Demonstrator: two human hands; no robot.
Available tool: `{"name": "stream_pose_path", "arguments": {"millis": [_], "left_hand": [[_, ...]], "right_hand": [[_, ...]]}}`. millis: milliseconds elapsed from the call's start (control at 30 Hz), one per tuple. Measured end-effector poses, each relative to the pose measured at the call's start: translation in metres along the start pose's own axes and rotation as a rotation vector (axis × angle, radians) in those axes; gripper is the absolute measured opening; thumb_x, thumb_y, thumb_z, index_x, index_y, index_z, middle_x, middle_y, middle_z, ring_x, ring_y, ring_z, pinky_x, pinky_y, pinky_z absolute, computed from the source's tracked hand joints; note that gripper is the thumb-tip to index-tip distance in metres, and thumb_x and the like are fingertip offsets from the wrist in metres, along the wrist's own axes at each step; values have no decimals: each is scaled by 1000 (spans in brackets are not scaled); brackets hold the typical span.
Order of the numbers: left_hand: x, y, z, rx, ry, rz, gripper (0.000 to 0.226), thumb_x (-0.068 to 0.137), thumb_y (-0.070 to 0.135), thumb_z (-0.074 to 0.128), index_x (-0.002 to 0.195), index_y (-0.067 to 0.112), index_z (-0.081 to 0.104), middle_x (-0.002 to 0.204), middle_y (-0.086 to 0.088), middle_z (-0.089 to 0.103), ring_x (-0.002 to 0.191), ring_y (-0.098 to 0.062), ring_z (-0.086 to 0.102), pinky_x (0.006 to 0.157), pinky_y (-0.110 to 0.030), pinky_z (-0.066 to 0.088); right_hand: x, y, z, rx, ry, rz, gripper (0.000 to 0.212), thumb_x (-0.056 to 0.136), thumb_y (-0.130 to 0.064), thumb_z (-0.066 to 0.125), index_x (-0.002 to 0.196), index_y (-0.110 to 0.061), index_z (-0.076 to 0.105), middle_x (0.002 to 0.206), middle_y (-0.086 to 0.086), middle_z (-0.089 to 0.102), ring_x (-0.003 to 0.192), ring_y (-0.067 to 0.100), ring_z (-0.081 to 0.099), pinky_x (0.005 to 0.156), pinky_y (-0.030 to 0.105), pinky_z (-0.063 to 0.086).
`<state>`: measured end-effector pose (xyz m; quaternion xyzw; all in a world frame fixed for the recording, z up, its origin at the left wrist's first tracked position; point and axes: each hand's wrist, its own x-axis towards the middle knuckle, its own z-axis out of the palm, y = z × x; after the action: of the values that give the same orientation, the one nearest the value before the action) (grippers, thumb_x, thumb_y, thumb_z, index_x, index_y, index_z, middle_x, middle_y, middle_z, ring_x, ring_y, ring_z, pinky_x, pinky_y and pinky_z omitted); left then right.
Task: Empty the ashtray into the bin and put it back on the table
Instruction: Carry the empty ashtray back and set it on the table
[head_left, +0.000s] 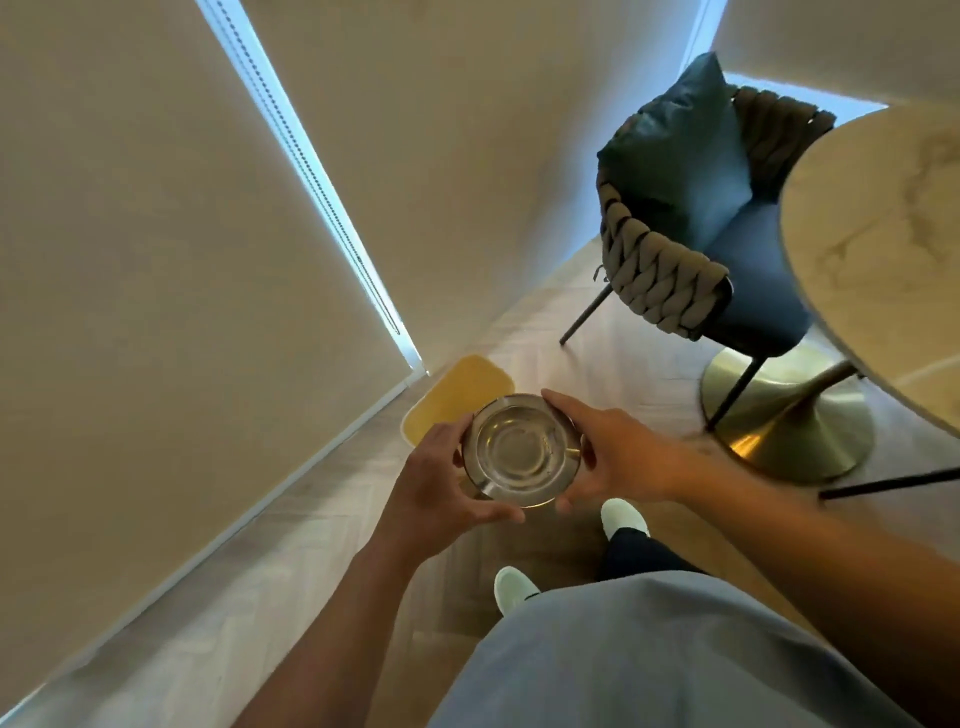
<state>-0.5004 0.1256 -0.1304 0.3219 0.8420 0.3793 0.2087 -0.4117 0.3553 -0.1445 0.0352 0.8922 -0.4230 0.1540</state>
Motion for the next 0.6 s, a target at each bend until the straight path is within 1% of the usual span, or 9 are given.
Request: {"name": "stream_pose_path", "arguments": {"millis": [33, 100, 167, 267, 367, 467, 533, 567, 600], "left_hand": [[4, 4, 2, 6, -20, 15, 107, 42, 61, 87, 136, 31, 45, 113, 17, 54, 96, 4, 51, 73, -2, 39], [13, 12, 8, 15, -55, 52, 105, 43, 58, 89, 134, 32, 45, 112, 22, 52, 97, 5, 51, 72, -2, 40], [20, 23, 15, 12, -89, 88, 105, 43, 58, 89, 134, 31, 45, 112, 24, 51, 98, 8, 50, 73, -2, 39], [31, 39, 29, 32, -153, 126, 104, 43, 62, 87, 133, 33, 44, 112, 21, 52, 99, 8, 49, 71, -3, 40], [41, 57, 48, 72, -209, 156, 104, 41, 70, 82, 132, 36, 44, 112, 22, 52, 100, 7, 50, 71, -8, 40], [49, 79, 73, 110, -258, 198, 102, 41, 76, 78, 130, 42, 41, 108, 28, 50, 100, 8, 50, 70, -7, 41], [53, 97, 94, 123, -296, 239, 108, 41, 81, 74, 134, 35, 43, 108, 29, 48, 100, 10, 50, 71, -3, 42], [53, 107, 106, 128, -320, 262, 110, 41, 81, 74, 135, 30, 44, 109, 29, 47, 100, 12, 50, 73, -1, 41], [53, 117, 117, 135, -345, 286, 111, 42, 78, 74, 136, 27, 44, 109, 28, 46, 100, 13, 49, 75, 1, 39]], "right_hand": [[-7, 2, 0, 9, 28, 28, 116, 51, -71, 73, 145, -50, 9, 124, -25, 54, 97, -4, 56, 90, 18, 43], [-21, 10, -2, 23, 88, 79, 119, 49, -75, 71, 147, -51, 6, 128, -21, 57, 96, -8, 56, 87, 16, 42], [-34, 18, -3, 34, 142, 97, 121, 48, -78, 71, 147, -52, 6, 130, -20, 55, 96, -21, 52, 83, 10, 38], [-55, 28, -10, 62, 203, 130, 123, 46, -83, 69, 148, -48, 8, 129, -21, 55, 99, -26, 48, 81, 6, 36], [-81, 38, -17, 77, 251, 165, 119, 54, -69, 77, 149, -41, 11, 131, -18, 55, 103, -16, 52, 85, 6, 37], [-113, 51, -25, 107, 309, 195, 118, 59, -53, 86, 151, -34, 14, 136, -11, 55, 117, 4, 55, 96, 18, 44], [-141, 60, -30, 115, 361, 200, 117, 62, -48, 86, 152, -26, 16, 138, -6, 55, 122, 10, 55, 103, 29, 47], [-156, 65, -32, 119, 387, 209, 116, 63, -47, 86, 153, -23, 16, 139, -4, 54, 123, 10, 54, 106, 31, 45], [-173, 70, -33, 122, 418, 220, 115, 64, -47, 85, 153, -22, 17, 140, -4, 53, 124, 9, 52, 107, 29, 44]]}}
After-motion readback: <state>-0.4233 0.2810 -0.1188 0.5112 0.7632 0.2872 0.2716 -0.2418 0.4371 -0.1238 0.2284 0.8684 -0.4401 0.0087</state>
